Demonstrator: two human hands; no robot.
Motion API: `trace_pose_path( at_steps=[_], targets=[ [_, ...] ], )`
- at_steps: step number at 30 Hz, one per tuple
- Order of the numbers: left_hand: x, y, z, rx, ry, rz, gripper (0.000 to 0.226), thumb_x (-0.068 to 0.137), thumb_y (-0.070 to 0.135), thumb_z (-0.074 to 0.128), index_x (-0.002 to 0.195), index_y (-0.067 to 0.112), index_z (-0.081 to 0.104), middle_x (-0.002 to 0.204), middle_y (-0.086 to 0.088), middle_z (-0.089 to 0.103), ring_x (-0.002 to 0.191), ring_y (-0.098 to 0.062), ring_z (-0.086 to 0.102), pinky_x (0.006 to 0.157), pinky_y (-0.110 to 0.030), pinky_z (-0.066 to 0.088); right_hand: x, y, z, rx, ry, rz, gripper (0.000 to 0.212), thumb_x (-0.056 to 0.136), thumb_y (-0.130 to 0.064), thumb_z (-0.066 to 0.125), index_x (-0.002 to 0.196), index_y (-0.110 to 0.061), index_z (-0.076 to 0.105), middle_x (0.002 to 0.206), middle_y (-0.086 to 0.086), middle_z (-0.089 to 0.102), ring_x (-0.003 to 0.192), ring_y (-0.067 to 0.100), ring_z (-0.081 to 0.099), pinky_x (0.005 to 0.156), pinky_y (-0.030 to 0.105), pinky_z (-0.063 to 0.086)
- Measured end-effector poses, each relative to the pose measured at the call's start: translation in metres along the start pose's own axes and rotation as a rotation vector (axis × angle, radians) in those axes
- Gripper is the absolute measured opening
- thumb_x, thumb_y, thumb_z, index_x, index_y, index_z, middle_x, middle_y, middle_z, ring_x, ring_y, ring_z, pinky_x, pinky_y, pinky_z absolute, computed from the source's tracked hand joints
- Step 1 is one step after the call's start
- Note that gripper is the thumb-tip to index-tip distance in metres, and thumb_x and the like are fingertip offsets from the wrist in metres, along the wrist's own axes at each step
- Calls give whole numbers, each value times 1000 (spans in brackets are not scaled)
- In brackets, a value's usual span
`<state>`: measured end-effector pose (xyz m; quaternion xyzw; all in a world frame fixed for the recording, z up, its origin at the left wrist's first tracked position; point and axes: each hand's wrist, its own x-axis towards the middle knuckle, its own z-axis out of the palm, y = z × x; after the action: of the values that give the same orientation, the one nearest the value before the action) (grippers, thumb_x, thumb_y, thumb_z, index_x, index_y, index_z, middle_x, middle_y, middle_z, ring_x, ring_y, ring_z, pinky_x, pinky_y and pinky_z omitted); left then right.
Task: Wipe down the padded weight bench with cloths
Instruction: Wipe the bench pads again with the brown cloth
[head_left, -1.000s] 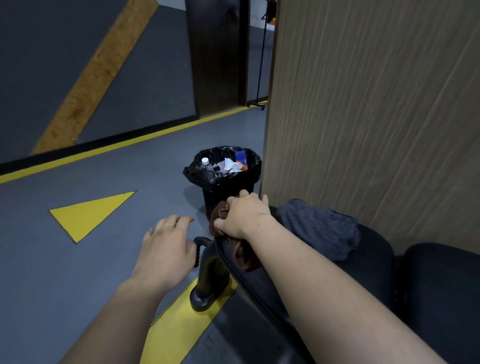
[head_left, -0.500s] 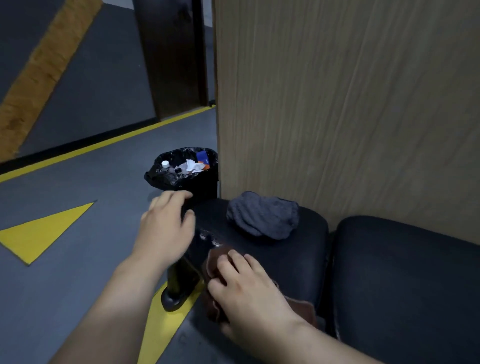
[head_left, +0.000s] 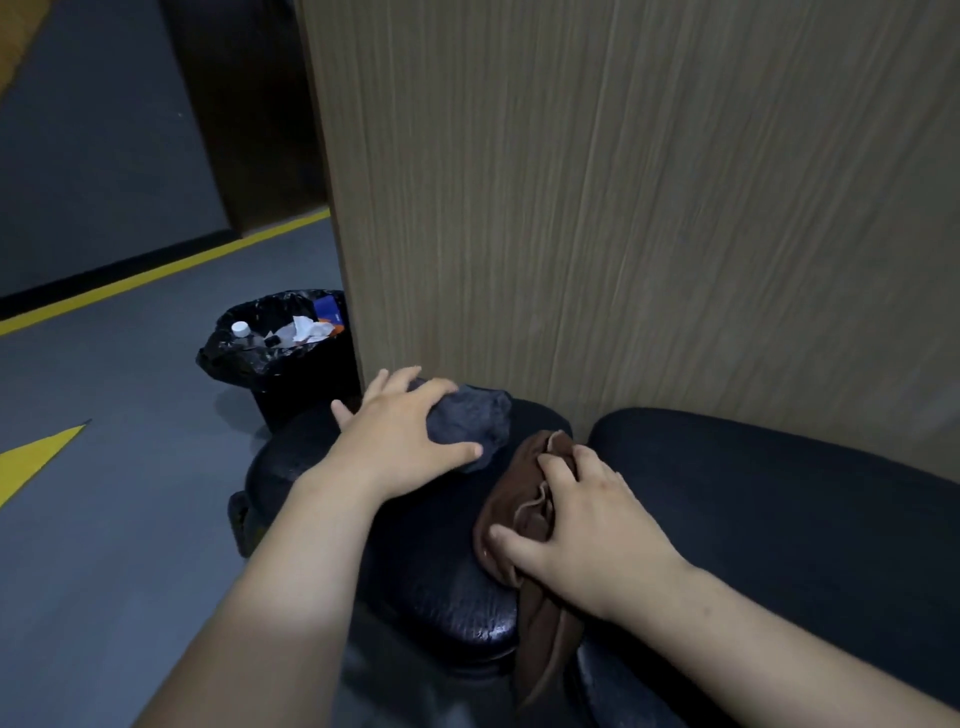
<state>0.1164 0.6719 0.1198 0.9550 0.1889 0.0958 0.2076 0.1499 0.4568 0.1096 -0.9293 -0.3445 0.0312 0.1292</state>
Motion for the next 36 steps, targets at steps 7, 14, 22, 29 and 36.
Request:
trace_pose_path(
  at_steps=[7, 14, 22, 29, 36],
  targets=[
    [-5, -11, -14, -69, -60, -24, 57, 48, 61, 60, 102, 46, 50, 107, 17, 46, 108, -16, 36, 94, -41, 45, 51, 16, 2, 116, -14, -53, 84, 79, -67, 59, 143, -17, 42, 146, 7, 34, 138, 27, 34, 115, 34, 31],
    [-17, -33, -26, -5, -12, -108, 55, 46, 64, 57, 96, 43, 47, 103, 15, 45, 107, -23, 43, 92, -43, 46, 82, 18, -2, 174, -41, -230, 66, 79, -55, 65, 134, -22, 53, 140, 2, 44, 132, 23, 43, 110, 29, 35],
    [-21, -8, -28, 129, 137, 77, 51, 72, 45, 65, 122, 34, 56, 127, 12, 49, 128, -20, 40, 107, -56, 33, 51, 30, -39, 259, 142, -106, 71, 92, -55, 49, 150, -18, 32, 151, 4, 40, 139, 24, 36, 114, 43, 31],
    [-20, 42, 0, 429, 157, 449, 15, 77, 39, 64, 80, 24, 66, 82, 7, 65, 92, -21, 56, 69, -34, 40, -7, -12, -28, 11, -93, 238, 94, 82, -81, 40, 138, -6, 39, 134, 14, 44, 125, 32, 42, 101, 41, 40],
    [-17, 41, 5, 98, -185, 324, 8, 73, 17, 50, 69, 10, 47, 59, -1, 49, 63, -19, 46, 59, -34, 40, 8, -16, -18, 68, -116, 272, 101, 85, -76, 38, 150, 1, 24, 146, 16, 36, 134, 34, 33, 108, 44, 35]
  ],
)
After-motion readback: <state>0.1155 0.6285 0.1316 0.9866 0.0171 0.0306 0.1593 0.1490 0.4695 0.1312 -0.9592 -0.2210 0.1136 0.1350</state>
